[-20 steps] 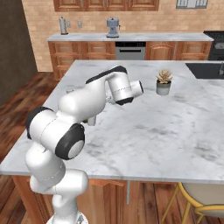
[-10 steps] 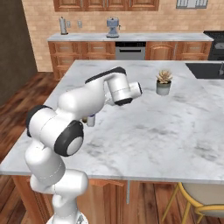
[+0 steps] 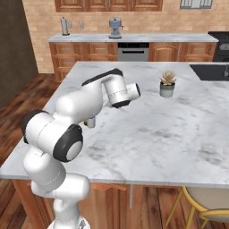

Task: Place the drinks on the dining counter in a tight cluster.

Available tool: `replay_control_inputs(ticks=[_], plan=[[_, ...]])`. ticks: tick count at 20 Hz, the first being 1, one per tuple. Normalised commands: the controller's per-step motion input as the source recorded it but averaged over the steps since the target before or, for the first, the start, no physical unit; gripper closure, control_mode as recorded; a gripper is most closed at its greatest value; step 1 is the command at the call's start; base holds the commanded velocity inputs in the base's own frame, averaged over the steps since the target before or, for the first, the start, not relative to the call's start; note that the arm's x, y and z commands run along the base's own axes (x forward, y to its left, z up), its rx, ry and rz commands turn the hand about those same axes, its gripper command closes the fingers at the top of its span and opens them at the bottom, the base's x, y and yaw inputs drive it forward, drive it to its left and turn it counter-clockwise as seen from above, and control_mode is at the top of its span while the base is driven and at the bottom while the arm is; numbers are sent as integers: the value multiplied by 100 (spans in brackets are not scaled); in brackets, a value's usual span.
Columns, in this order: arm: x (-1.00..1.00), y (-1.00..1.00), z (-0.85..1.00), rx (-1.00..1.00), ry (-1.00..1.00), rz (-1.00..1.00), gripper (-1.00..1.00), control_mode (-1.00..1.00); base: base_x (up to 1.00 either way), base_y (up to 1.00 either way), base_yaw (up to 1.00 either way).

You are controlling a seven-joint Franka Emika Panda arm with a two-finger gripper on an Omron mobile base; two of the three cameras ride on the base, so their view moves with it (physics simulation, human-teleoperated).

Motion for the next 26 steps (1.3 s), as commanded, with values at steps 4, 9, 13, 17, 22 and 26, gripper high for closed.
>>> replay_control_inputs(ticks=[4,9,13,17,22,26], plan=[[1,0,-6,-1,-12,0,100,-100,0,0,0],[8,1,-10,-3,-4,0,100,-100,0,0,0],[14,8,-13,-2,0,0,100,-100,0,0,0],[16,3,-11,-2,0,0,100,-100,0,0,0],[21,5,-4,-2,0,0,100,-100,0,0,0],[27,0,-3,0,3,0,100,-100,0,0,0]])
